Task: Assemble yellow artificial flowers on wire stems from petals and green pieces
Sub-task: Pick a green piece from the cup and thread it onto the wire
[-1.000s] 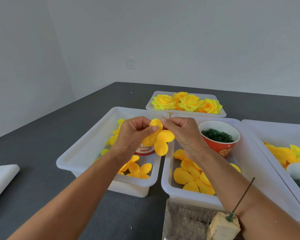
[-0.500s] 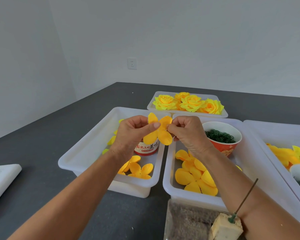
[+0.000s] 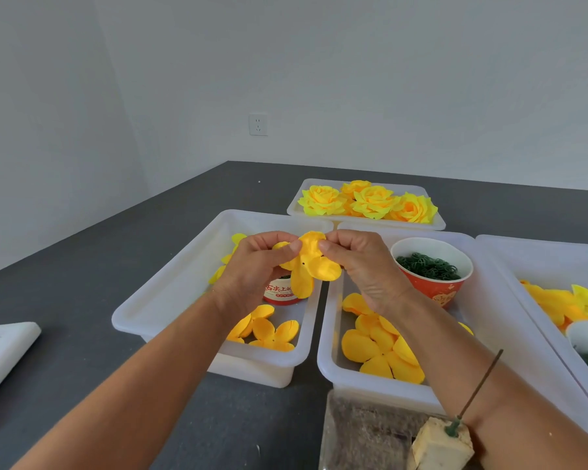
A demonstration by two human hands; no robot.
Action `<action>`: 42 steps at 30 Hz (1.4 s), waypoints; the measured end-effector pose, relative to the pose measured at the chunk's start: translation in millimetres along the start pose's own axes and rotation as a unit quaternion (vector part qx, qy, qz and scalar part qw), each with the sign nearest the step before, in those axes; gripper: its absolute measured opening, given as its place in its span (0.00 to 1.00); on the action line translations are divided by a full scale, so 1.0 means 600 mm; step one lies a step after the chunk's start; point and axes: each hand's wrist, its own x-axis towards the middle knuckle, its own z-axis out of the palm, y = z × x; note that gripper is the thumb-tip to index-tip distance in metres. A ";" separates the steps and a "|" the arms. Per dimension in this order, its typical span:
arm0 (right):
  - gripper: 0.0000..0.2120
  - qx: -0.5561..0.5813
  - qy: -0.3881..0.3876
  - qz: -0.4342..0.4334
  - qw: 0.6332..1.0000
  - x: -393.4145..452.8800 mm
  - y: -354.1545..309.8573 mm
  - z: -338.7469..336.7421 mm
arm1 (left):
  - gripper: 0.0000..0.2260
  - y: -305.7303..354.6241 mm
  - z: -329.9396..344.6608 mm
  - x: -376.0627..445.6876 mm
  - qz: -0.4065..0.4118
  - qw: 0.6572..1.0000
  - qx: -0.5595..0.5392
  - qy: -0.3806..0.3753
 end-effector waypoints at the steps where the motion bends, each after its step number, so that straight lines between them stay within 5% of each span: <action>1: 0.07 0.037 -0.031 0.019 0.999 -0.001 -0.001 -0.001 | 0.05 0.002 -0.001 0.000 -0.012 1.000 -0.021 -0.012; 4: 0.09 0.067 -0.069 0.030 0.995 0.000 -0.004 -0.002 | 0.07 0.004 -0.002 0.001 -0.025 0.999 -0.039 -0.025; 9: 0.07 0.016 -0.012 0.041 0.999 0.002 0.001 -0.001 | 0.06 -0.001 0.001 0.002 -0.026 1.000 -0.010 0.001; 15: 0.08 -0.108 0.053 -0.043 0.992 0.003 0.003 0.020 | 0.09 0.001 -0.003 0.005 -0.051 0.995 -0.079 -0.024; 22: 0.08 0.004 0.029 0.058 0.998 -0.004 -0.002 0.014 | 0.04 -0.007 0.003 0.002 0.044 0.990 0.106 0.082; 30: 0.02 0.009 0.021 0.035 0.999 -0.005 -0.004 0.013 | 0.08 0.004 -0.009 0.006 -0.089 0.991 -0.101 -0.031; 38: 0.05 -0.007 0.053 0.016 0.998 -0.004 -0.006 0.011 | 0.06 -0.002 0.000 -0.003 0.003 1.000 0.017 0.004; 42: 0.06 -0.117 0.077 0.011 0.990 0.001 -0.001 0.011 | 0.06 0.001 0.006 -0.012 0.039 0.995 0.089 -0.015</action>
